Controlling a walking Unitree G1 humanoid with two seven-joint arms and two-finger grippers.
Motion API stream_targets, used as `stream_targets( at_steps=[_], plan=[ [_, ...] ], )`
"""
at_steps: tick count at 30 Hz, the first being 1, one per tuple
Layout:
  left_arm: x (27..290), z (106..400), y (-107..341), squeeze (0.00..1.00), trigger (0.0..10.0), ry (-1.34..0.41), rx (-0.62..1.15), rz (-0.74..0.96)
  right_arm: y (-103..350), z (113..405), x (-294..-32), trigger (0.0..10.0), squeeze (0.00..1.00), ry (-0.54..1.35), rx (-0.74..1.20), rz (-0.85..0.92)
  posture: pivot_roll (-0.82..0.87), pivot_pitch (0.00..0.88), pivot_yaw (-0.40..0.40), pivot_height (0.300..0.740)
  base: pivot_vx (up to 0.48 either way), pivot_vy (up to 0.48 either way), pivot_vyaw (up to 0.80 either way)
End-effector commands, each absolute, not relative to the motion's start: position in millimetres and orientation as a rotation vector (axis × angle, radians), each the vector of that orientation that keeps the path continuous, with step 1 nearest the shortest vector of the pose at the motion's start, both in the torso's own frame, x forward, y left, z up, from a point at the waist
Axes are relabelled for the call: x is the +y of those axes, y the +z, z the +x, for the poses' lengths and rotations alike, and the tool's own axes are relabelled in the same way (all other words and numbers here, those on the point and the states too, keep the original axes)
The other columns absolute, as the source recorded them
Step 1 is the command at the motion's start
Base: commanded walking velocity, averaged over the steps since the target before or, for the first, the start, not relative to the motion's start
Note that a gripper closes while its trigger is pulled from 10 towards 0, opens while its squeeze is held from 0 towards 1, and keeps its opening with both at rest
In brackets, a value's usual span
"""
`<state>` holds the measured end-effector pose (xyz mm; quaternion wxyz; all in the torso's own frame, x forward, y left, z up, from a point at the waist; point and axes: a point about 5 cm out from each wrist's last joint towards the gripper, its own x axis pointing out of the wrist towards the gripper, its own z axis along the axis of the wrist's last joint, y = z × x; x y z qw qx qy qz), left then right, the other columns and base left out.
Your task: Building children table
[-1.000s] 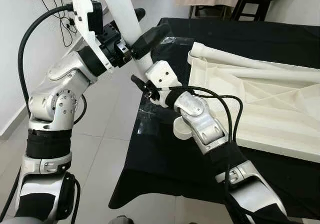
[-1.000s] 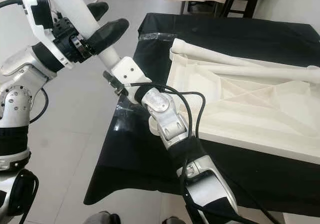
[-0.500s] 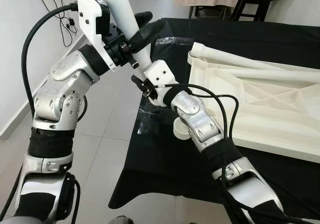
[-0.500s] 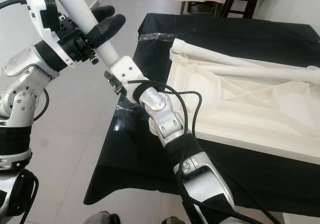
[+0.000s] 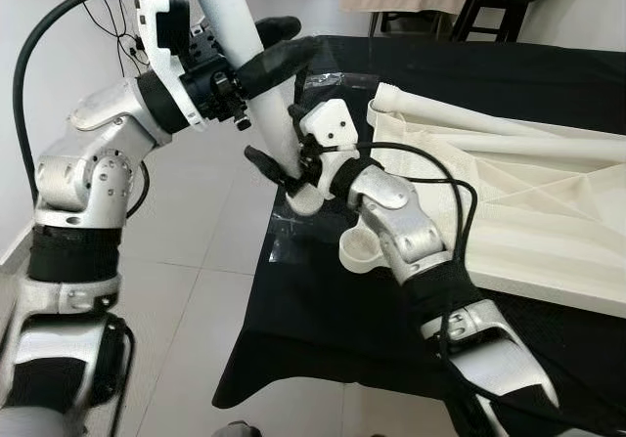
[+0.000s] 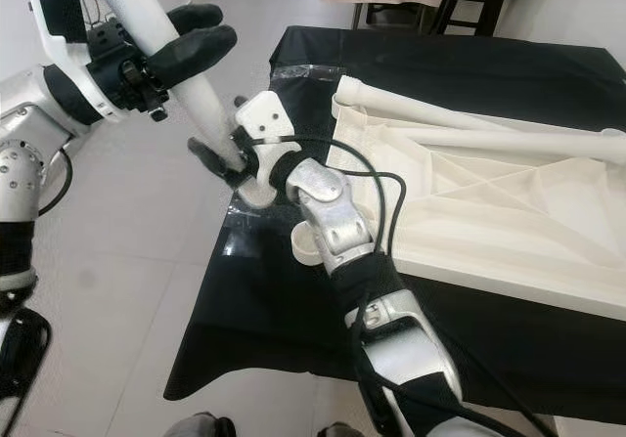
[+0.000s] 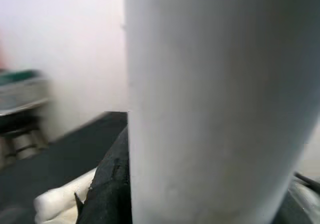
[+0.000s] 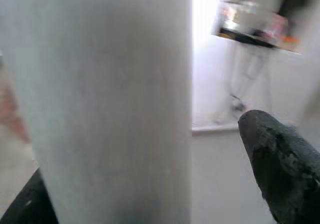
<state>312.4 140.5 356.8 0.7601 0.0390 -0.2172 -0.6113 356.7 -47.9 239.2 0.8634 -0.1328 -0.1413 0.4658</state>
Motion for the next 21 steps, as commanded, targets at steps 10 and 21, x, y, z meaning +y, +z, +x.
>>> stream_targets(
  at_steps=[10, 21],
  plan=[
    [120.1, 296.4, 360.6, 0.0, 0.0, -1.792, -0.368, -0.003, 240.8, 349.9, -37.2, 10.0, 0.0, 1.148, -0.276, -0.332, 0.01, 0.043, -0.004, 0.74, 0.0, 0.0, 0.0],
    [116.0, 299.8, 364.4, 0.0, 0.0, -1.863, -0.363, -0.008, 227.5, 349.0, -37.3, 0.0, 0.0, 1.188, -0.209, -0.273, 0.0, 0.045, -0.002, 0.74, 0.0, 0.0, 0.0]
  ],
)
